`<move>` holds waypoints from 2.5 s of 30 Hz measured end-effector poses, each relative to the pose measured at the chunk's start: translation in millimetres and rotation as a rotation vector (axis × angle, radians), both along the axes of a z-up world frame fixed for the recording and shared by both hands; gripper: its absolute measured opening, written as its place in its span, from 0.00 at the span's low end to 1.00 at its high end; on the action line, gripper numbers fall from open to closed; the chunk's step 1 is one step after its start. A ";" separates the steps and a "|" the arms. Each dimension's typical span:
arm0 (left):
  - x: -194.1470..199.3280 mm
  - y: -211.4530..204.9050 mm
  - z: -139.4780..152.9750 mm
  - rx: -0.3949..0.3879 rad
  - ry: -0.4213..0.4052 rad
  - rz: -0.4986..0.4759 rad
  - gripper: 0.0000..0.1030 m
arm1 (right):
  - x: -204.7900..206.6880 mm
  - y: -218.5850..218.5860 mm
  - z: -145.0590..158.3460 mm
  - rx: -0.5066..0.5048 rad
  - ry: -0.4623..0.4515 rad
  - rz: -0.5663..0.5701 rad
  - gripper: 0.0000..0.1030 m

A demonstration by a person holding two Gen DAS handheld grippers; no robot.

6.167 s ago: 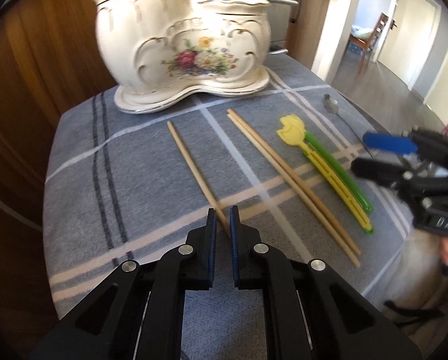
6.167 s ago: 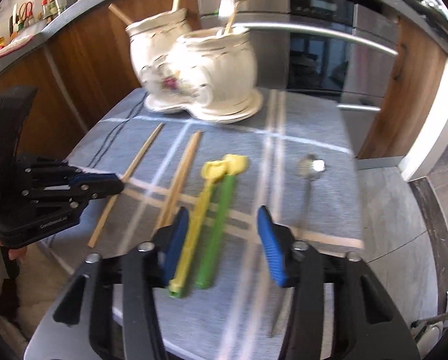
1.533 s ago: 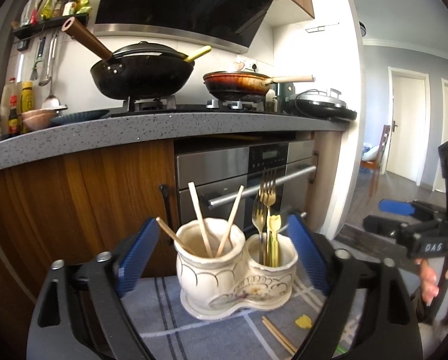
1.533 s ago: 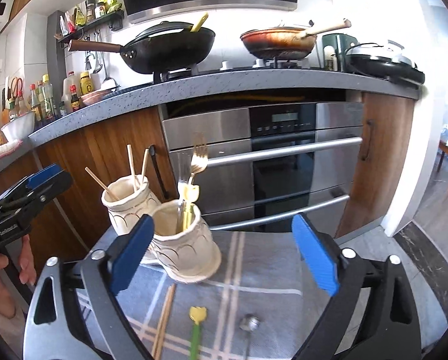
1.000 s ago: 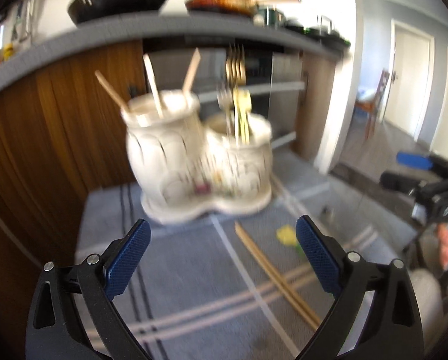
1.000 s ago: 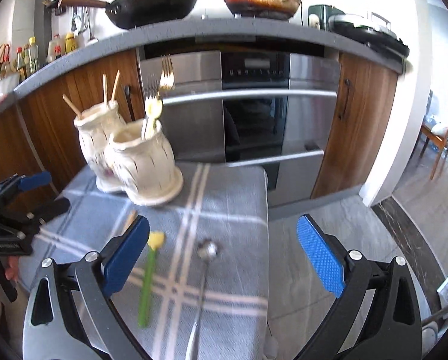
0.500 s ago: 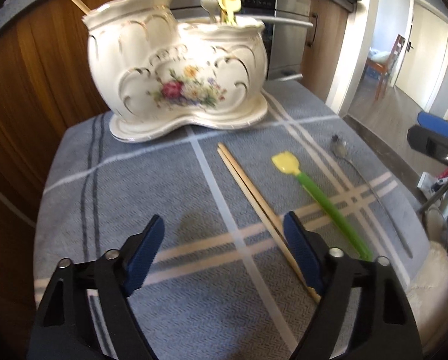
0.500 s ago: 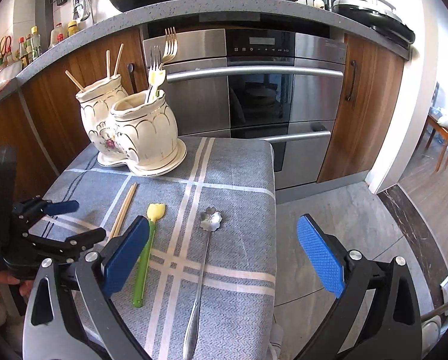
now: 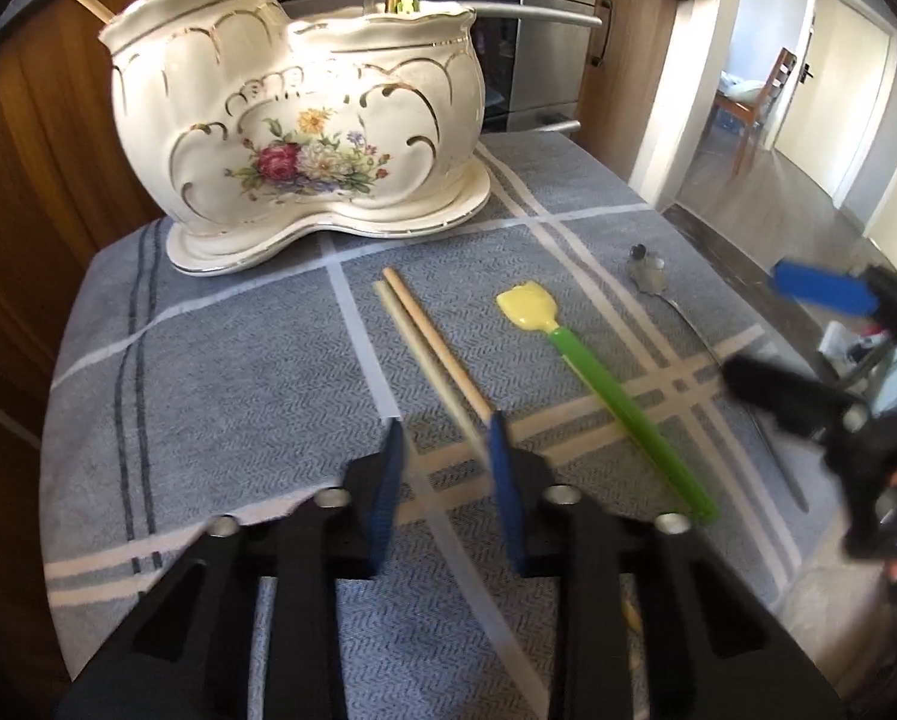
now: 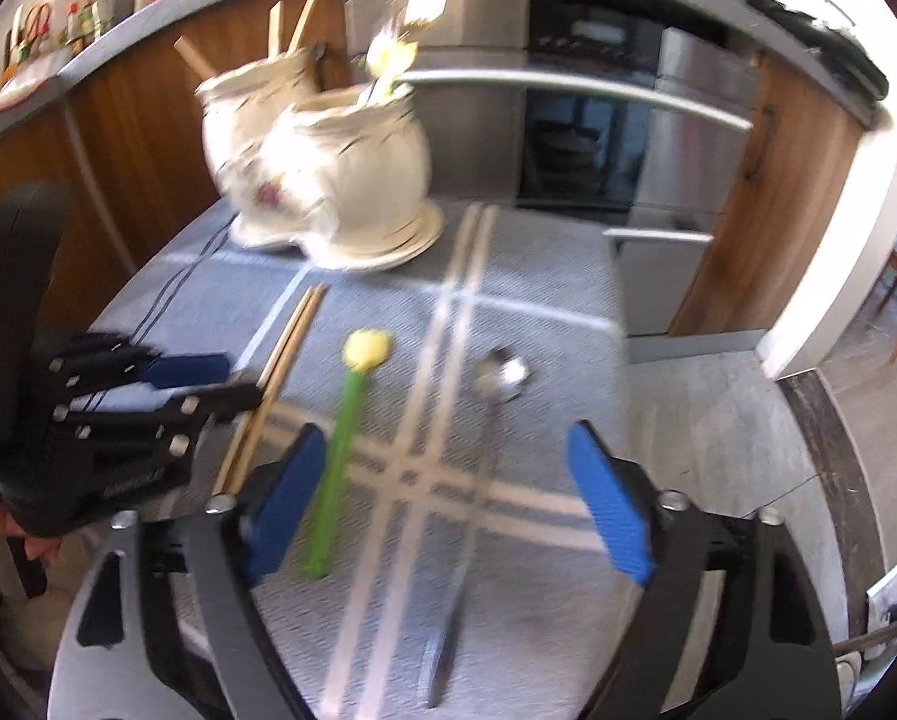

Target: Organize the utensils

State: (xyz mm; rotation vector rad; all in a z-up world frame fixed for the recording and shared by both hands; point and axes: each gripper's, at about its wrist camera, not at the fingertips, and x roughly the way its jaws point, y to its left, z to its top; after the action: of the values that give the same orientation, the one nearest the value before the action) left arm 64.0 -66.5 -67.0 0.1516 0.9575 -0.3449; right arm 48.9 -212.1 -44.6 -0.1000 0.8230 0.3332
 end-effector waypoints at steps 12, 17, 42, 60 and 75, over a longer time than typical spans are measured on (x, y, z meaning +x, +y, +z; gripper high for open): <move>-1.7 11.0 4.3 0.015 0.035 -0.088 0.06 | 1.6 39.7 -28.0 -0.006 0.121 0.112 0.21; -7.2 23.1 6.6 0.089 0.034 -0.092 0.05 | 1.6 35.3 -29.0 -0.028 0.118 0.088 0.09; -18.6 42.7 5.1 0.053 -0.013 -0.044 0.05 | 29.3 42.4 -17.5 0.007 0.080 0.077 0.09; -23.7 74.9 135.2 -0.191 -0.505 -0.093 0.05 | 31.1 10.3 93.8 0.246 -0.277 0.041 0.09; 82.9 89.2 174.4 -0.425 -0.729 0.043 0.05 | 130.2 19.6 107.0 0.631 -0.324 0.016 0.09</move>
State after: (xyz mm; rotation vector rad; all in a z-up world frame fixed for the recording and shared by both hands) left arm 146.9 22.6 107.5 -0.1303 0.1557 -0.4055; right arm 179.1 -192.4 62.4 0.4197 0.3694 0.5615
